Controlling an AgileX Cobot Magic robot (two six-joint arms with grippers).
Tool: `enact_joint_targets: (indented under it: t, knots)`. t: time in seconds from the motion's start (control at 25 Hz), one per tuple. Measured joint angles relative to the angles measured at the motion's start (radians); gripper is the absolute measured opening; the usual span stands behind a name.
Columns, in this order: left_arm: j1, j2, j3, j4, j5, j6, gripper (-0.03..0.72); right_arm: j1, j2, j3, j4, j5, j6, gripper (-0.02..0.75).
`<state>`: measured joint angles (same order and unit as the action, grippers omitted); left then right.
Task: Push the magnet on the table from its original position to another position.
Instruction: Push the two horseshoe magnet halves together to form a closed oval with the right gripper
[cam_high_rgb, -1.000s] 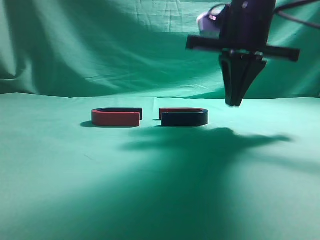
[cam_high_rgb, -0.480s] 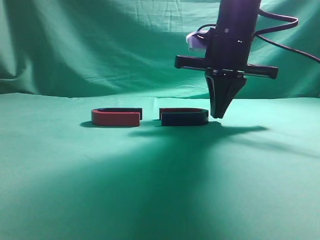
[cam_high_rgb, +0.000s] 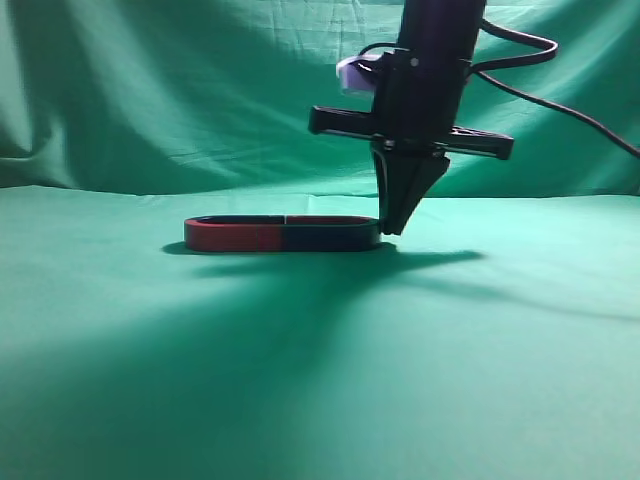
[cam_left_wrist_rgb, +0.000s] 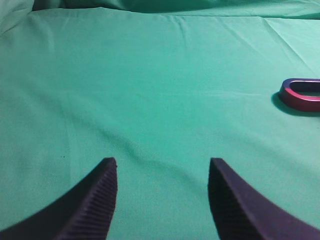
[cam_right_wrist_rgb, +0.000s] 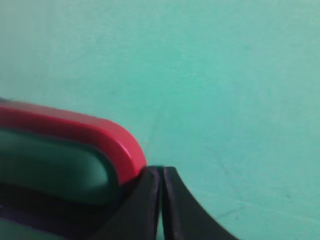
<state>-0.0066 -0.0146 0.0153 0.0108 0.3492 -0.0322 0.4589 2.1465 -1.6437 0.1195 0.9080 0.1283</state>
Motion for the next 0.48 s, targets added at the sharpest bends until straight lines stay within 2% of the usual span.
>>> enact_joint_targets:
  t: [0.24,0.48]
  knots:
    - [0.000,0.000,0.000,0.000,0.000,0.000,0.372,0.011,0.000,-0.010,-0.006,-0.010,0.010,0.000]
    - [0.000,0.000,0.000,0.000,0.000,0.000,0.372,0.012,-0.009,-0.151,-0.038,0.154,0.014,0.000]
